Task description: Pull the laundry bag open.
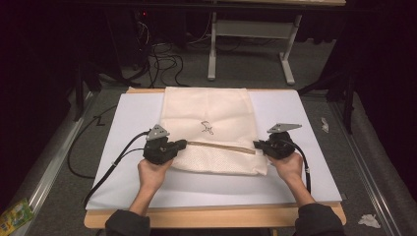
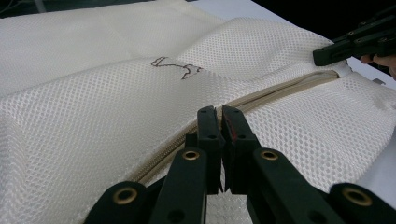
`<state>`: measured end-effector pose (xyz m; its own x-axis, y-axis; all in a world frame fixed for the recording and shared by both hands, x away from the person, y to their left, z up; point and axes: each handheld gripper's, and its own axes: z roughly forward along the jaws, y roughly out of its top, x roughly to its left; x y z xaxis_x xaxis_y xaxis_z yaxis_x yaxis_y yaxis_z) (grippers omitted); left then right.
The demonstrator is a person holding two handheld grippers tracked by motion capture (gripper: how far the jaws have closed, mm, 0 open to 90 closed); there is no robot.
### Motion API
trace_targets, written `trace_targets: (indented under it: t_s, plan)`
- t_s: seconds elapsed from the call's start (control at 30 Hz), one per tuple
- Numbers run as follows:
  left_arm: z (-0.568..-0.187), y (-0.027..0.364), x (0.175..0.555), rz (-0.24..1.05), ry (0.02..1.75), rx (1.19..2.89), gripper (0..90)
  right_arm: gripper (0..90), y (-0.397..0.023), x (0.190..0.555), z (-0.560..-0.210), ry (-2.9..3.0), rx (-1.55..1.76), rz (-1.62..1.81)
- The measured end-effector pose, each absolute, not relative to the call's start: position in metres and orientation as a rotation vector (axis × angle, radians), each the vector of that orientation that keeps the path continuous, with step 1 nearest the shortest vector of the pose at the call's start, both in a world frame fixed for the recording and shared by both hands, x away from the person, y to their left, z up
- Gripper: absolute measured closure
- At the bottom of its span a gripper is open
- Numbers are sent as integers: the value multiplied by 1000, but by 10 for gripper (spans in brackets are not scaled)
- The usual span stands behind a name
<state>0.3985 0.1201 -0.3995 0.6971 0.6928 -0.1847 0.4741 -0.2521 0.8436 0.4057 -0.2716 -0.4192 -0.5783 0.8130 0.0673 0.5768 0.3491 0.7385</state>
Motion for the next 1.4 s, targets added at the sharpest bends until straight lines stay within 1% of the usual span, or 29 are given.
trace_targets:
  t_s: [0.4,0.63,1.4]
  plan:
    - [-396,137,399,308,942,1900,874,887,-279,406,-421,2291,1261,1066]
    - [-396,140,399,317,944,1909,874,887,-278,405,-420,2293,1260,1060]
    - [-390,159,401,344,990,1862,874,887,-289,404,-419,2260,1274,1060]
